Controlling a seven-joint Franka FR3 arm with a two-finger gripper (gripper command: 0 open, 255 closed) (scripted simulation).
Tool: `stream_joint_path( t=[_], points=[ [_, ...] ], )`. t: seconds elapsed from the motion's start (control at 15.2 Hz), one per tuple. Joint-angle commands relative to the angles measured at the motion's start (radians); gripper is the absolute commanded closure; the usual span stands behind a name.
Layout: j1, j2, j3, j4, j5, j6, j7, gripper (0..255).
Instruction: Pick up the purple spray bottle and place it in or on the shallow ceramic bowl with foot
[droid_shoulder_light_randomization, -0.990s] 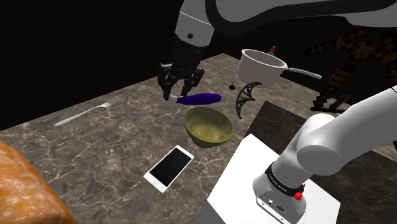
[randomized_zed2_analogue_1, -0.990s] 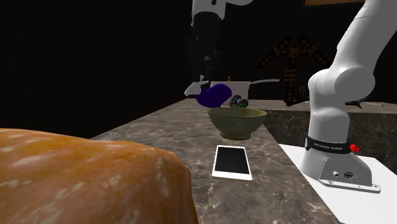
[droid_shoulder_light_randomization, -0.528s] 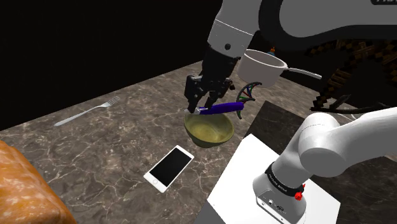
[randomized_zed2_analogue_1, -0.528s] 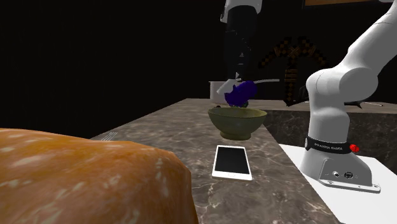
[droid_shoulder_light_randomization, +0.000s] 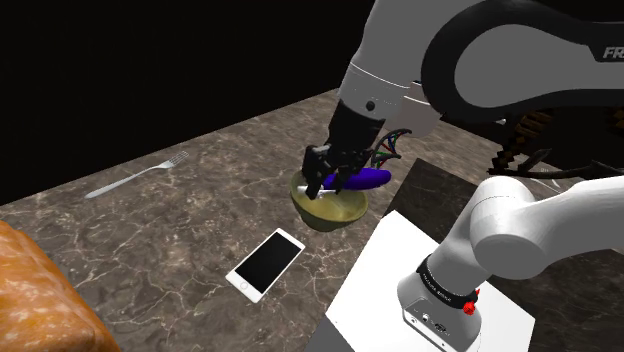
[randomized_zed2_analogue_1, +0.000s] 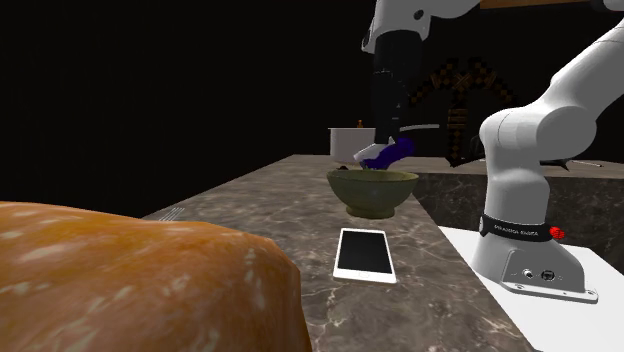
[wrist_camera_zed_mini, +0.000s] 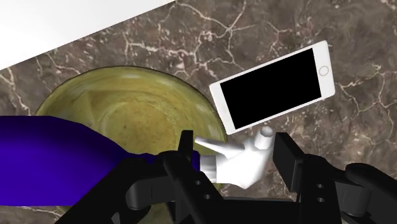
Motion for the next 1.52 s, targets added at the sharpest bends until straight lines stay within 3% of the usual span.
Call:
stream_joint_path(
  t=[0.0,0.46,0.92,0.99,1.32,1.45],
  points=[
    [0.001,0.008,0.008,-0.025,0.007,0.033,-0.005,255],
    [0.010,0.036,0.036,-0.100,0.036,0.135,-0.016,255],
    [0.010,0.036,0.036,-0.100,0.035,0.135,-0.016,255],
    [0.010,0.036,0.036,-0.100,0.035,0.135,-0.016,0],
    [0.010,0.036,0.036,-0.100,0.035,0.135,-0.016,0],
    [0.005,0.004,0.010,-0.054,0.014,0.056,-0.012,0]
  ],
)
